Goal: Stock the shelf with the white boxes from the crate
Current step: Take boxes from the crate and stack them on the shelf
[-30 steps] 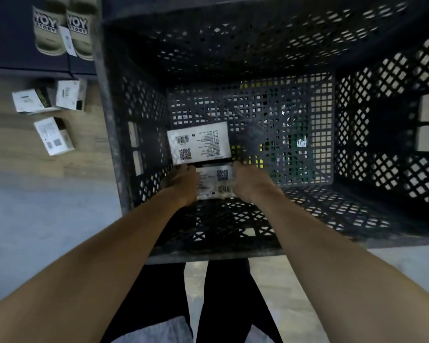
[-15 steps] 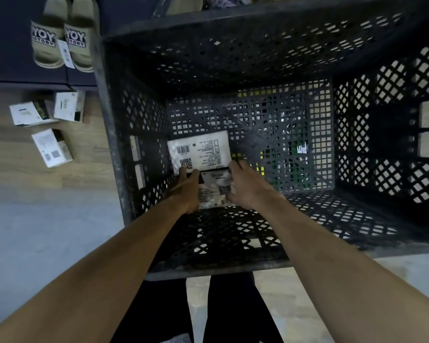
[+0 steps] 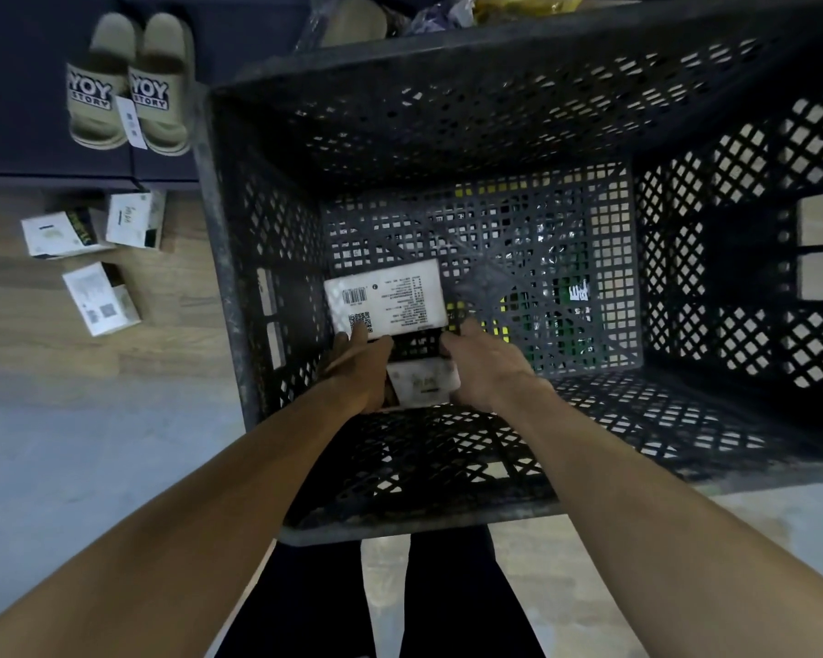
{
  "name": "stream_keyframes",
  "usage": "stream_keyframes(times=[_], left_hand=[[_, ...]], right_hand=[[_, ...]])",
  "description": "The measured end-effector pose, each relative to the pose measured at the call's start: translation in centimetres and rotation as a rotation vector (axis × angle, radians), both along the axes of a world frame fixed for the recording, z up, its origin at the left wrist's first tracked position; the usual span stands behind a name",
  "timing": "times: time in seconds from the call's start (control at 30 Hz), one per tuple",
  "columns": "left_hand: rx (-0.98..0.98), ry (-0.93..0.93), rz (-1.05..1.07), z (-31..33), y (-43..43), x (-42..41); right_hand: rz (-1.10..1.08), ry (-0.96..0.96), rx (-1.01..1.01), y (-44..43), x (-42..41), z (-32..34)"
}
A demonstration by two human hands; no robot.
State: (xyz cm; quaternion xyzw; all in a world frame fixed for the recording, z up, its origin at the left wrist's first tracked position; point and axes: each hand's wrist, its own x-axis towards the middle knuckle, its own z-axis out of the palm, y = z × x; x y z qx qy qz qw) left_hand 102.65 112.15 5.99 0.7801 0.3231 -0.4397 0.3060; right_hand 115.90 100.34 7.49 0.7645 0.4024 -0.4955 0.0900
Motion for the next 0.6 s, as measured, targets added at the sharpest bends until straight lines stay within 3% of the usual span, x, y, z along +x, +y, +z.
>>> stream_keyframes(times=[0.1,0.23,0.37,0.5,0.6], left_hand=[[-0.137,0.045,0.055,0.3,-0.3,0.0],[-0.098,0.121,0.223,0.0,-1.4,-0.2],[-0.131,0.124,0.25,-0.4,-1.6,0.0],[-0.043,0.202,0.374,0.5,-1.9,0.0],[-0.116,0.212,0.44,2.0,-1.8,0.7]], right_hand=[[-0.054,0.073,-0.051,-0.7,0.0,-0.3],[-0.265,0.156,-0.105,-1.0,-0.2,-0.9],[-0.37,0.145,-0.106,-1.1,-1.0,-1.4],[-0.499,0.035,-0.092,-0.8,-0.9,-1.3],[-0.55,-0.089,-0.075,-0.7,0.0,-0.2]])
